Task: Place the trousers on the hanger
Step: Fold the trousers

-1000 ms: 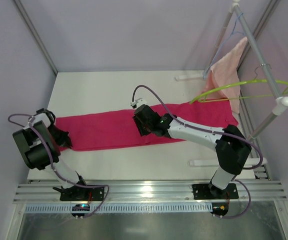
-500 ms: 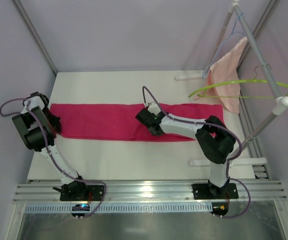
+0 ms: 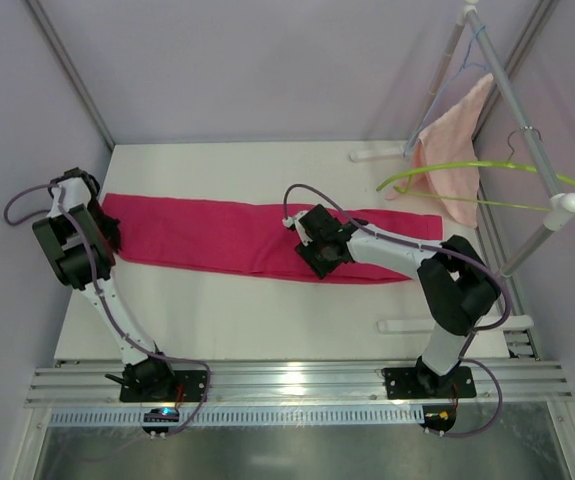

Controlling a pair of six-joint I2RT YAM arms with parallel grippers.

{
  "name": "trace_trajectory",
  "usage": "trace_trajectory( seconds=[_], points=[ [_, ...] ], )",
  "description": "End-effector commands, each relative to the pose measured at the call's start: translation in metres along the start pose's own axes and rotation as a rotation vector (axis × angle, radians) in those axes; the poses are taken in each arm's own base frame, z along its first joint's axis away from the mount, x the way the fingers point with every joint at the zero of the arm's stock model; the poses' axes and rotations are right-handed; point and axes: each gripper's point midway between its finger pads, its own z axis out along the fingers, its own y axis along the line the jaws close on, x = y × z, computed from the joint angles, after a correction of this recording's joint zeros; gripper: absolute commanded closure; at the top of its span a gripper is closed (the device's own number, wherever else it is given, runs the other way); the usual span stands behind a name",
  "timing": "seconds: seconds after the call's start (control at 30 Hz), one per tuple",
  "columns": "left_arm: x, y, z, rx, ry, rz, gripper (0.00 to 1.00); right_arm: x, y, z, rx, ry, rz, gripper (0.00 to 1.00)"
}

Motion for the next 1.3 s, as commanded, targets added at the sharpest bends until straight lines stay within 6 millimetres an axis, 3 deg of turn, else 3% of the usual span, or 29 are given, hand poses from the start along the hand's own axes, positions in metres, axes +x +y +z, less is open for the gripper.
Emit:
trace_trajectory(
  seconds=[0.0,0.03,0.13,0.27,0.4,0.43,0.5,0.8,1.0,1.03,1.13,1.27],
  points=[
    [-0.064,-0.031,0.010,0.070,-0.226,0.040,1.00,0.003,0.012,-0.005,-0.091,0.018,-0.165,0.52],
    [-0.065,-0.032,0.010,0.071,-0.226,0.043,1.00,0.009,0.020,-0.006,-0.138,0.028,-0.177,0.52],
    [-0.062,-0.032,0.016,0.054,-0.213,0.061,1.00,0.015,0.019,-0.004,-0.135,0.053,-0.186,0.52],
    [-0.060,-0.034,0.027,0.049,-0.197,0.061,1.00,0.024,-0.001,0.008,-0.014,0.106,-0.179,0.55],
    [-0.062,-0.037,0.031,0.043,-0.201,0.059,1.00,0.036,-0.025,0.013,0.117,0.159,-0.155,0.84],
    [-0.064,-0.036,0.033,0.038,-0.205,0.059,1.00,0.038,-0.029,0.012,0.147,0.163,-0.147,0.96],
    [-0.068,-0.037,0.035,0.023,-0.211,0.067,1.00,0.053,-0.033,0.009,0.166,0.216,-0.143,0.96],
    [-0.081,-0.032,0.031,-0.025,-0.244,0.077,1.00,0.087,-0.033,0.005,0.180,0.344,-0.098,0.96],
    [-0.079,-0.025,0.032,-0.053,-0.240,0.089,1.00,0.076,-0.042,-0.014,0.221,0.298,-0.083,0.95],
    [-0.078,-0.025,0.032,-0.050,-0.238,0.089,1.00,0.069,-0.044,-0.020,0.222,0.267,-0.085,0.88],
    [-0.074,-0.025,0.036,-0.053,-0.228,0.089,1.00,0.063,-0.051,-0.021,0.231,0.248,-0.068,0.85],
    [-0.070,-0.024,0.040,-0.062,-0.219,0.096,1.00,0.068,-0.061,-0.014,0.249,0.277,-0.049,0.96]
  ],
)
